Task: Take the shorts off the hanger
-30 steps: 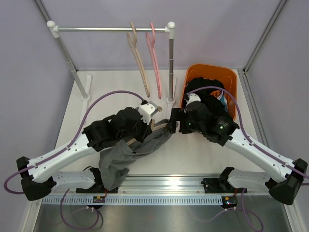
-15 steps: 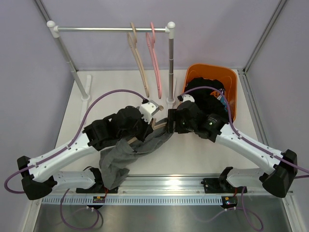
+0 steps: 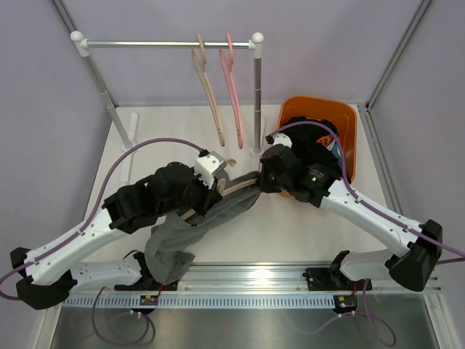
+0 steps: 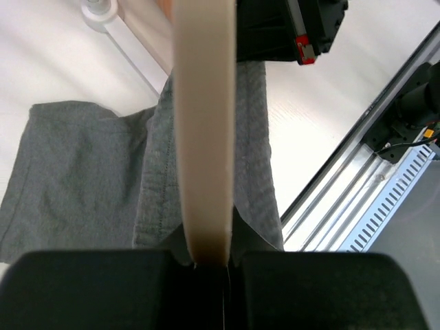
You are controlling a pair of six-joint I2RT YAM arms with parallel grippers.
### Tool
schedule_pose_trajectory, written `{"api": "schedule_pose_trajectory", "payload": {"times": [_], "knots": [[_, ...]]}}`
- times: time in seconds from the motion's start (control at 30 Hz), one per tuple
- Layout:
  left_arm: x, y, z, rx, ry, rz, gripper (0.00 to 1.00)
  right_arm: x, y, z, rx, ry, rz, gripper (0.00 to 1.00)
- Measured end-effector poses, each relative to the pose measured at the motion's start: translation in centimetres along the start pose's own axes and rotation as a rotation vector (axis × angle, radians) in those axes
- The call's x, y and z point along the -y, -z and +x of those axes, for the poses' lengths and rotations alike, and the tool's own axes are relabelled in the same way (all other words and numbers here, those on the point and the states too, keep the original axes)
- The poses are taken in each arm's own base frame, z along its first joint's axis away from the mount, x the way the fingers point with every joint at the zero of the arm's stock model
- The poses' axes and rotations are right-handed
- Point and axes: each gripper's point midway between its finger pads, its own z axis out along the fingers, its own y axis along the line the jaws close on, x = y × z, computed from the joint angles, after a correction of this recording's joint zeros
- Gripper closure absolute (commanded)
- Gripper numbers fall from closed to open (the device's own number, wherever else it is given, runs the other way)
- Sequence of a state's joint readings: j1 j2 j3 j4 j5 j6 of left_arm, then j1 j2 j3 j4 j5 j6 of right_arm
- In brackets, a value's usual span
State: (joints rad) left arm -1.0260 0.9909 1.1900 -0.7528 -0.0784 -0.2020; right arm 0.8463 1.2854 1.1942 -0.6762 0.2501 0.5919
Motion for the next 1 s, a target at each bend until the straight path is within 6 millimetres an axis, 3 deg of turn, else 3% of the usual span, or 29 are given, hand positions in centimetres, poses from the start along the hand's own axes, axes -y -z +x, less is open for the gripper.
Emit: {"api": "schedule_pose_trajectory", "payload": {"times": [0.17, 0.27, 0.43, 0.67, 0.87, 1.0], "knots": [[-0.2, 3.1, -1.0, 0.062, -0.005, 0.004, 1.0, -0.5, 0.7, -2.4, 0.046, -0.028, -0.02, 1.0], [-0.3, 4.7, -1.4, 0.1, -0.01, 0.013, 1.0, 0.5, 0.5, -3.5, 0.063, -0.059, -0.005, 1.0], [0.0, 7.5, -2.0, 0.167, -0.026, 0.05, 1.0, 1.4, 0.2, -3.9, 0.05, -0.081, -0.004, 1.0], [-0.6, 9.8, -3.0, 0.264, -0.004, 0.033, 1.0, -0.1, 0.7, -3.9, 0.022, -0.082, -0.078, 1.0], [-1.9, 11.7, -7.4, 0.516, 0.072, -0.03, 1.0, -1.4, 2.6, -5.5, 0.062, -0.043, -0.095, 1.0], [-2.6, 11.9, -11.6, 0.678, 0.112, -0.083, 1.0, -2.7, 4.5, -6.3, 0.095, 0.011, -0.103, 1.0]]}}
